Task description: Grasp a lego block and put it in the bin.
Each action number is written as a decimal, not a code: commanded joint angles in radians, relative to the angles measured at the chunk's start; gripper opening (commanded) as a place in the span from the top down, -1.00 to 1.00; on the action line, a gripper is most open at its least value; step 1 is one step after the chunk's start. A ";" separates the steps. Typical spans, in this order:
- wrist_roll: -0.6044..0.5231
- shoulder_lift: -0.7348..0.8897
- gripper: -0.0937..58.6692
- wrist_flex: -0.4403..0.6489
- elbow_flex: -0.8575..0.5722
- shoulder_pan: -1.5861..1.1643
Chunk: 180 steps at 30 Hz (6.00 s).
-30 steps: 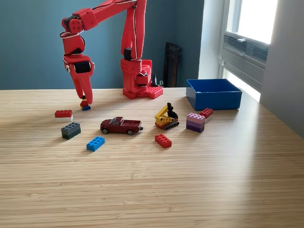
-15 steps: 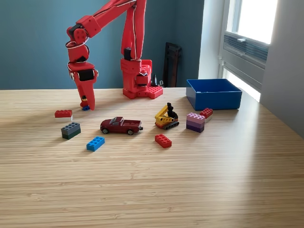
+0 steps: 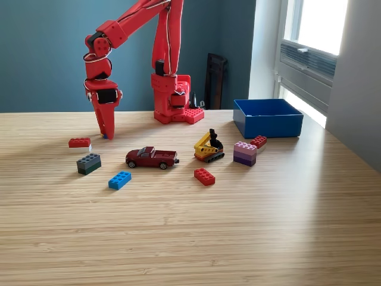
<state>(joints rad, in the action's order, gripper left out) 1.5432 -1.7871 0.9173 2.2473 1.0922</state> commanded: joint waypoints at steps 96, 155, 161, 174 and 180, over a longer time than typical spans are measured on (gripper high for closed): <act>-1.448 0.479 1.00 0.813 -0.910 -2.212; -1.178 0.048 0.46 0.867 -0.899 -1.517; -1.341 0.046 0.96 0.762 -0.838 -1.355; -1.646 0.048 1.00 0.621 -0.750 -1.258; -1.638 0.048 1.00 0.606 -0.752 -1.253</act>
<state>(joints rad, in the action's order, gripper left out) -0.0951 -1.6598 1.5386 1.5248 -0.1672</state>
